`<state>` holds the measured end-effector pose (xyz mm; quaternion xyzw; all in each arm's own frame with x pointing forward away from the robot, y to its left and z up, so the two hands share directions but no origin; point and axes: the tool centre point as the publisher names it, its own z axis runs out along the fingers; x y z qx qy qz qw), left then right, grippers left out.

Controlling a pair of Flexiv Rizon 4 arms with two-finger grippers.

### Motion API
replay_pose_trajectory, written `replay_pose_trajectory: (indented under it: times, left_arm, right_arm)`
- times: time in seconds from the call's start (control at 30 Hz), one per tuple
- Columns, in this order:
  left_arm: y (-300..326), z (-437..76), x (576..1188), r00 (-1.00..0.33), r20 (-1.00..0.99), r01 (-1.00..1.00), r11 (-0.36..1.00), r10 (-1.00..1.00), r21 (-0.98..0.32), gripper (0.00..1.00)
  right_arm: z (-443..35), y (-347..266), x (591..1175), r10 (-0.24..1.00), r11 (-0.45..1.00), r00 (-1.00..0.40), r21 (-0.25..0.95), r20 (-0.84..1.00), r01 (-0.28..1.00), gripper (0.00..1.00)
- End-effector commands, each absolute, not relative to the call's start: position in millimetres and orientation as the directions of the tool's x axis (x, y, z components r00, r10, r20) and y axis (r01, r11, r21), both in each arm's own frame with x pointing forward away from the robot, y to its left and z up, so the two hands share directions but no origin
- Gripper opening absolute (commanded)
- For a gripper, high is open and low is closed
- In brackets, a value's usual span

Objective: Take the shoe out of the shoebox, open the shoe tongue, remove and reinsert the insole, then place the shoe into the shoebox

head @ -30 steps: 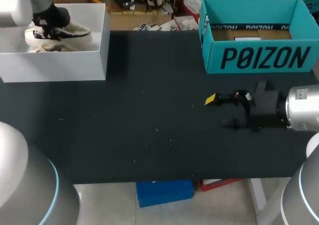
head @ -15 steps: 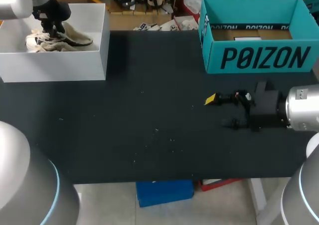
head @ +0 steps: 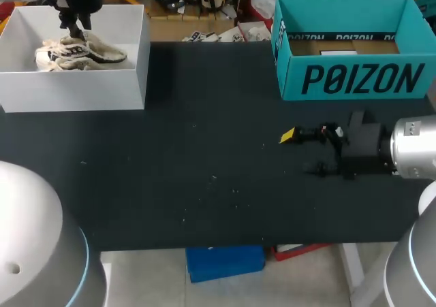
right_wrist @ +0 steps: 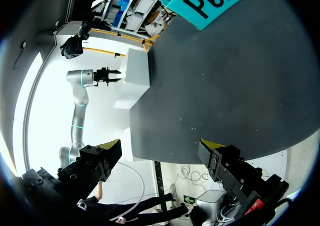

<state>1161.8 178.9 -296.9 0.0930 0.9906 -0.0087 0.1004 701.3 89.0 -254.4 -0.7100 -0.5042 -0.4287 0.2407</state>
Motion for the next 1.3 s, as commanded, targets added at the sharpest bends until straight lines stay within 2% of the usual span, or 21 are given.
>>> replay_pose_trajectory:
  times: [0.03,0.27,0.47,0.63,0.7,0.8,0.83,1.0,1.3]
  left_arm:
    - [165.5,-273.3,1119.4,-0.954,-0.232,0.187,0.982,0.190,0.035,0.50]
    - [135.6,-261.1,1077.9,-0.950,-0.230,0.211,0.977,0.210,0.020,0.65]
    - [112.0,-253.8,1042.0,-0.946,-0.217,0.246,0.969,0.242,0.009,0.70]
    - [96.3,-258.5,1011.1,-0.948,-0.187,0.263,0.965,0.256,-0.012,0.70]
    - [91.2,-266.0,997.4,-0.951,-0.160,0.270,0.962,0.263,-0.025,0.76]
    - [85.8,-273.4,982.2,-0.955,-0.129,0.276,0.960,0.268,-0.048,0.93]
    - [84.8,-276.0,978.3,-0.956,-0.119,0.275,0.960,0.267,-0.056,0.96]
    - [80.5,-284.9,964.6,-0.961,-0.075,0.273,0.959,0.267,-0.083,1.00]
    - [68.7,-283.5,959.2,-0.949,-0.036,0.315,0.945,0.313,-0.084,1.00]
  right_arm:
    - [-254.0,89.0,700.9,0.510,-0.376,0.125,0.090,0.851,0.922,1.00]
    - [-254.0,89.0,700.9,0.510,-0.376,0.125,0.090,0.851,0.922,1.00]
    - [-254.0,89.0,700.9,0.510,-0.376,0.125,0.090,0.851,0.922,1.00]
    - [-254.0,89.0,700.9,0.510,-0.376,0.125,0.090,0.851,0.922,1.00]
    - [-254.0,89.0,700.9,0.510,-0.376,0.125,0.090,0.851,0.922,1.00]
    - [-254.0,89.0,700.9,0.510,-0.376,0.125,0.090,0.851,0.922,1.00]
    - [-254.0,89.0,700.9,0.510,-0.376,0.125,0.090,0.851,0.922,1.00]
    - [-254.0,89.0,700.9,0.510,-0.376,0.125,0.090,0.851,0.922,1.00]
    - [-254.0,89.0,700.9,0.510,-0.376,0.125,0.090,0.851,0.922,1.00]
